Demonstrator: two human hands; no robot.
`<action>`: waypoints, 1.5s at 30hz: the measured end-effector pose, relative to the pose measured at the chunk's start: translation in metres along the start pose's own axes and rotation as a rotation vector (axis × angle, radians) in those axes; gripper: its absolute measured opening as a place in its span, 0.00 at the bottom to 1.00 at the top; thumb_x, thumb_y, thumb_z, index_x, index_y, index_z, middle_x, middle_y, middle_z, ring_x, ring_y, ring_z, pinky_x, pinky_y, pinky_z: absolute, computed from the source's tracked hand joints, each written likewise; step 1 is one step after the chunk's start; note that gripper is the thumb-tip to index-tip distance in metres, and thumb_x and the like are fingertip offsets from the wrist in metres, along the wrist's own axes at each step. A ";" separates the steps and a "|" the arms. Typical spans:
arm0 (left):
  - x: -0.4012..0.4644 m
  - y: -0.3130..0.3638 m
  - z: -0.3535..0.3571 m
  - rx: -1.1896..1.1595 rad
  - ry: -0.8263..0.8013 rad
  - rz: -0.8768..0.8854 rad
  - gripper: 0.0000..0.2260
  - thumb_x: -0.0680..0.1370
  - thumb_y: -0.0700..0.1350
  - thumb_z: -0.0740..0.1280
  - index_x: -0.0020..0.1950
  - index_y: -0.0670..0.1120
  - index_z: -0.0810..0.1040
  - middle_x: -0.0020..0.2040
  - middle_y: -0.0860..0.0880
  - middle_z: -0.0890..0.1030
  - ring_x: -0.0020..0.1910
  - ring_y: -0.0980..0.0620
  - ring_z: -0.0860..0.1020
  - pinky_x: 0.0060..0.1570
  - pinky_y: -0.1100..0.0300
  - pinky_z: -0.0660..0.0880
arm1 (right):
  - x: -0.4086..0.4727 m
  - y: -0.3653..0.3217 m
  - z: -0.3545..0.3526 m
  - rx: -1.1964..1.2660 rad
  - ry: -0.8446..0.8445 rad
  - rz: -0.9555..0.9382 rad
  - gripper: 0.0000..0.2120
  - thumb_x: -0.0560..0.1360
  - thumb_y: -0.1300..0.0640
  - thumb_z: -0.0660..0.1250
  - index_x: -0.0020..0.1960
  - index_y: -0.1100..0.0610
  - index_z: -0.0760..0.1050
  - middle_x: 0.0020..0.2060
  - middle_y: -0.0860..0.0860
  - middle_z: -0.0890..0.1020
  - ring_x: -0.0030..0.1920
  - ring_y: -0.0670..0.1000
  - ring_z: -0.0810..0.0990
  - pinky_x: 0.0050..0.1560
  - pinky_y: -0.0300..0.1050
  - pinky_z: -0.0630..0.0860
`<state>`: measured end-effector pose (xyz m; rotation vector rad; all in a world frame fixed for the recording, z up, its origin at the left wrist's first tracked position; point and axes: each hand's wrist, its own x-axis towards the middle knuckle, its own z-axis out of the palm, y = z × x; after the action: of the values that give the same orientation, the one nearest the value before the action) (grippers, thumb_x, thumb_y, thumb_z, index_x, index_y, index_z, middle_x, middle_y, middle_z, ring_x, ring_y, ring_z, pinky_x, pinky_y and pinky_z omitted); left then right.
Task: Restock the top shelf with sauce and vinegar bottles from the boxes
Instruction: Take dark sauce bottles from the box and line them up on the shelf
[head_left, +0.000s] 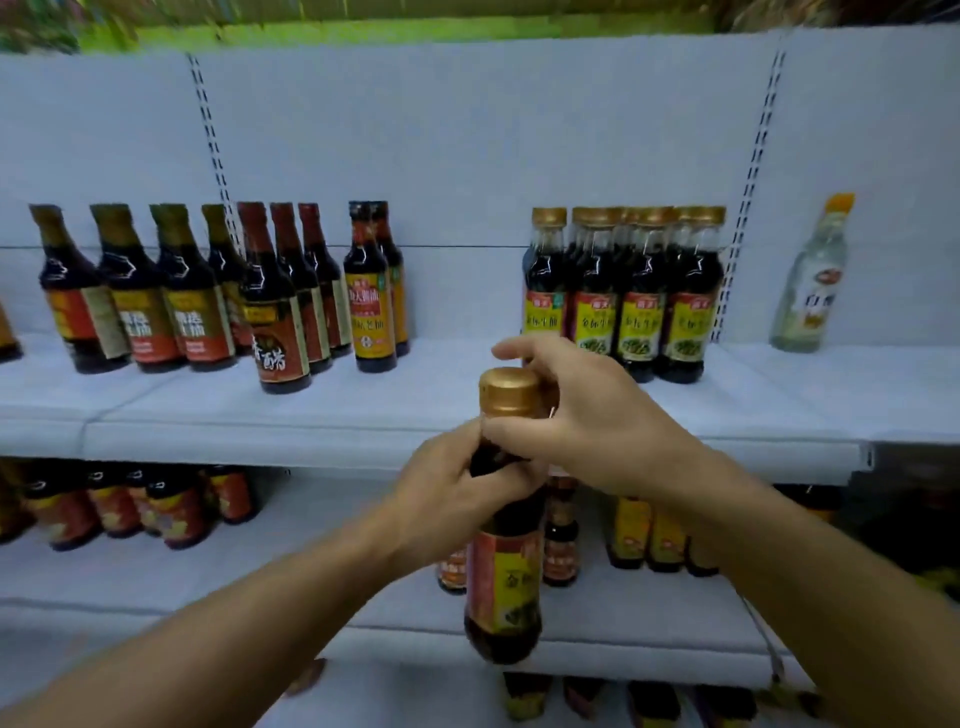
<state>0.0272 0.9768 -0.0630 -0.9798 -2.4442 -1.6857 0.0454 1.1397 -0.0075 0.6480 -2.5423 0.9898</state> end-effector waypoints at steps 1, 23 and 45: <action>0.006 0.008 -0.004 -0.006 -0.007 0.007 0.06 0.76 0.51 0.68 0.52 0.53 0.79 0.48 0.52 0.83 0.51 0.55 0.82 0.54 0.52 0.79 | 0.004 -0.005 -0.006 0.028 0.032 0.003 0.30 0.70 0.48 0.73 0.70 0.46 0.67 0.51 0.43 0.79 0.49 0.43 0.80 0.51 0.44 0.79; 0.123 0.102 -0.059 -0.129 0.090 0.087 0.07 0.79 0.45 0.63 0.45 0.44 0.77 0.38 0.50 0.82 0.39 0.55 0.80 0.45 0.58 0.75 | 0.039 0.035 -0.046 0.526 -0.156 0.197 0.27 0.75 0.53 0.70 0.73 0.50 0.67 0.59 0.43 0.81 0.60 0.42 0.79 0.60 0.43 0.76; 0.228 0.006 -0.025 -0.234 0.058 -0.069 0.15 0.78 0.48 0.68 0.64 0.48 0.74 0.56 0.50 0.84 0.54 0.52 0.83 0.58 0.49 0.78 | 0.105 0.154 -0.006 0.290 0.189 0.316 0.26 0.65 0.55 0.80 0.57 0.42 0.72 0.49 0.40 0.83 0.50 0.39 0.81 0.56 0.44 0.79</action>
<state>-0.1610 1.0666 0.0320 -0.8597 -2.3090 -2.0288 -0.1227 1.2136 -0.0390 0.2092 -2.3977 1.4694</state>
